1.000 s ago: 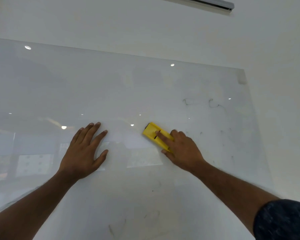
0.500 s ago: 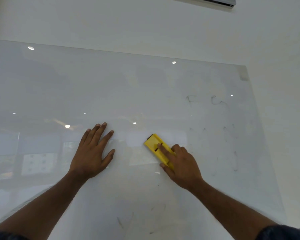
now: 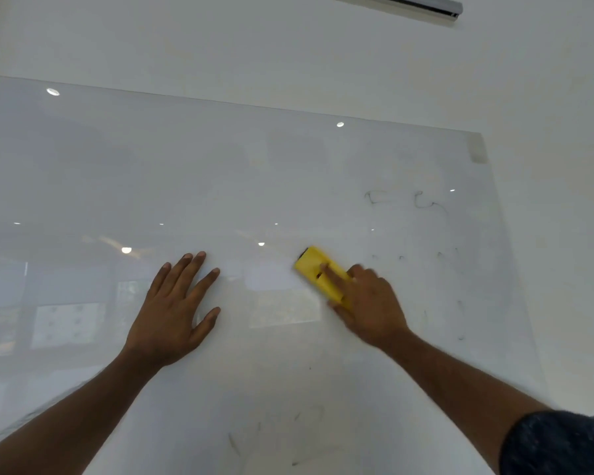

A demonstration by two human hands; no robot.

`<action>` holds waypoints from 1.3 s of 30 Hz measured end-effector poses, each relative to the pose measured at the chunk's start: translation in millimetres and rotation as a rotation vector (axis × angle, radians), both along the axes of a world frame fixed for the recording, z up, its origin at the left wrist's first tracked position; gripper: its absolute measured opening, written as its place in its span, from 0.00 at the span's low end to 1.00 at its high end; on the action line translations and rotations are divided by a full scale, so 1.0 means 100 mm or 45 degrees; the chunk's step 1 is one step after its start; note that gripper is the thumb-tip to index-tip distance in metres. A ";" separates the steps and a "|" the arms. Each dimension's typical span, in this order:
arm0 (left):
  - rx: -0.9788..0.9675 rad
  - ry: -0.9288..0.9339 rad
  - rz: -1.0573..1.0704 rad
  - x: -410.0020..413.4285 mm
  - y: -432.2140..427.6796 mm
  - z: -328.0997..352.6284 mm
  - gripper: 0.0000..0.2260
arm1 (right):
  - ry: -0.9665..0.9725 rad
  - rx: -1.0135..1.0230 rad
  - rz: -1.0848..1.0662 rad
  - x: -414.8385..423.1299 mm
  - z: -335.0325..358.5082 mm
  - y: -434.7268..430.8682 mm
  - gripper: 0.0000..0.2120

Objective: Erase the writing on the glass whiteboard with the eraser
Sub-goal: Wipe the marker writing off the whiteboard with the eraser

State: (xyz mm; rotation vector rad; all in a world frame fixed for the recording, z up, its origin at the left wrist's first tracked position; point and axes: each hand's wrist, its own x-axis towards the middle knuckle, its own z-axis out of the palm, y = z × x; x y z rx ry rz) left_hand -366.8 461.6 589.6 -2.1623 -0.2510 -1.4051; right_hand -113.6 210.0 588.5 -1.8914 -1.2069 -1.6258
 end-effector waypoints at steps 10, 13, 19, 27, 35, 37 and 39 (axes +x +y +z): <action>-0.012 -0.049 0.085 0.08 -0.13 0.15 0.31 | 0.056 -0.079 -0.003 0.21 0.18 -0.20 0.33; -0.014 -0.074 0.100 0.11 -0.15 0.16 0.29 | -0.029 -0.047 -0.034 0.27 0.28 -0.24 0.32; 0.016 -0.023 0.131 0.17 -0.22 0.24 0.31 | 0.456 0.327 0.027 0.43 0.79 -0.34 0.33; -0.018 -0.010 0.150 0.29 -0.34 0.44 0.34 | -0.117 -0.046 -0.019 0.31 0.79 -0.16 0.31; -0.019 -0.042 0.183 0.40 -0.39 0.56 0.32 | 0.485 0.434 0.090 0.37 1.53 -0.15 0.33; -0.016 -0.057 0.183 0.40 -0.39 0.57 0.32 | 0.272 0.302 0.068 0.20 1.51 0.00 0.32; -0.016 -0.059 0.179 0.42 -0.40 0.54 0.32 | 0.031 0.137 0.047 0.13 1.38 0.09 0.32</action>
